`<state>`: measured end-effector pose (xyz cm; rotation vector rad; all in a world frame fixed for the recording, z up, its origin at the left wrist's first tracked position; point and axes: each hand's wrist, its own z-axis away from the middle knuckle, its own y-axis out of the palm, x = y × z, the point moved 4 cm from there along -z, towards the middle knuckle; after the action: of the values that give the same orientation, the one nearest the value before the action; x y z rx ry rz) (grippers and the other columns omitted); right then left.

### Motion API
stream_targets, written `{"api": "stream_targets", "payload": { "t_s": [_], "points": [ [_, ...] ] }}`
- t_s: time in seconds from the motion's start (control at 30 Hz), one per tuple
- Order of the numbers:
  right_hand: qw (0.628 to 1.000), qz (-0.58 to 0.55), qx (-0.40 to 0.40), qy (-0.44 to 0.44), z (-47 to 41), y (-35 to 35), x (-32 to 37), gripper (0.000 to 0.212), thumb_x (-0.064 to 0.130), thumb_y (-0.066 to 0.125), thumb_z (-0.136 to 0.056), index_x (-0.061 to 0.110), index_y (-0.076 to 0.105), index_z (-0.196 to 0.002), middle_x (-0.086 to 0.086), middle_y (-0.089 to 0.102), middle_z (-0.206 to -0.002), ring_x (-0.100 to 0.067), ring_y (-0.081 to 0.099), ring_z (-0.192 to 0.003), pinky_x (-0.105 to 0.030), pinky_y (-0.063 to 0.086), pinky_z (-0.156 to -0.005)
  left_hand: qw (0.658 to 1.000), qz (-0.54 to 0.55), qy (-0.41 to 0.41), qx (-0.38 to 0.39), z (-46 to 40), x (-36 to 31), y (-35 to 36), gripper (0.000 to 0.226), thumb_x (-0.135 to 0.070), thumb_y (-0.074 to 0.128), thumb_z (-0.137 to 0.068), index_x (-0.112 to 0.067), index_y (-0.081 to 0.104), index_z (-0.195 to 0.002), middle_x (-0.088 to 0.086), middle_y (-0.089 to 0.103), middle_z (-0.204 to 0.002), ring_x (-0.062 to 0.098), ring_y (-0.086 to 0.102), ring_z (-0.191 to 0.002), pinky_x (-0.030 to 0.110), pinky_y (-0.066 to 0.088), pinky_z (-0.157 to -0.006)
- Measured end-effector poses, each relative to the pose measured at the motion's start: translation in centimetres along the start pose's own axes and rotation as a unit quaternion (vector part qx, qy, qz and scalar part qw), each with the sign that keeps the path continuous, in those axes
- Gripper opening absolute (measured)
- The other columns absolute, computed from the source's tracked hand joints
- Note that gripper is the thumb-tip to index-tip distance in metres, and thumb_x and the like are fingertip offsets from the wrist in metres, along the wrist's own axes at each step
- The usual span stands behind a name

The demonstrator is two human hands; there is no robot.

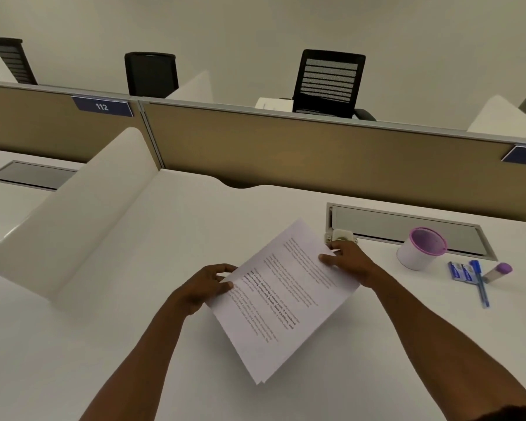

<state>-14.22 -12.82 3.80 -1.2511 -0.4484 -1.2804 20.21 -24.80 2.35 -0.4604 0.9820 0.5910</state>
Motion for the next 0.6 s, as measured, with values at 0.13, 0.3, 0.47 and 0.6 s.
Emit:
{"api": "stream_targets", "payload": {
  "t_s": [0.13,0.3,0.47,0.6],
  "points": [
    [0.990,-0.136,0.003,0.047,2.3,-0.7,-3.6,0.029,0.024,0.078,-0.080,0.013,0.068,-0.105,-0.012,0.075,-0.099,-0.029,0.074,-0.084,-0.037,0.061,-0.066,0.999,0.031,-0.040,-0.018,-1.3,-0.3,1.0,0.031,-0.023,0.076,-0.087,-0.021,0.068,-0.117,0.012,0.074,-0.112,0.024,0.074,-0.095,0.037,0.059,-0.080],
    [0.962,-0.242,-0.079,0.097,5.0,-1.5,-8.2,0.025,0.022,0.073,-0.085,0.012,0.067,-0.107,-0.012,0.075,-0.103,-0.031,0.074,-0.085,-0.040,0.060,-0.069,0.976,0.195,-0.074,-0.068,-1.9,1.0,4.3,0.040,-0.048,0.064,-0.092,-0.018,0.069,-0.117,0.009,0.074,-0.113,0.028,0.069,-0.107,0.039,0.056,-0.083],
    [0.958,-0.230,-0.128,0.118,7.1,-1.3,-10.8,0.017,0.024,0.064,-0.092,0.017,0.066,-0.108,-0.006,0.074,-0.104,-0.024,0.074,-0.082,-0.036,0.059,-0.066,0.976,0.181,-0.081,-0.087,-2.0,2.7,9.2,0.032,-0.032,0.059,-0.099,-0.019,0.059,-0.128,0.007,0.069,-0.122,0.030,0.066,-0.110,0.052,0.055,-0.091],
    [0.977,-0.094,-0.144,0.129,7.6,-0.6,-11.4,0.028,0.028,0.052,-0.099,0.018,0.057,-0.125,-0.010,0.061,-0.130,-0.026,0.064,-0.107,-0.042,0.050,-0.095,0.987,0.092,-0.049,-0.125,-2.7,2.8,11.2,0.040,-0.001,0.049,-0.099,-0.015,0.046,-0.136,0.013,0.061,-0.132,0.029,0.064,-0.110,0.051,0.053,-0.097]
  ]
}}
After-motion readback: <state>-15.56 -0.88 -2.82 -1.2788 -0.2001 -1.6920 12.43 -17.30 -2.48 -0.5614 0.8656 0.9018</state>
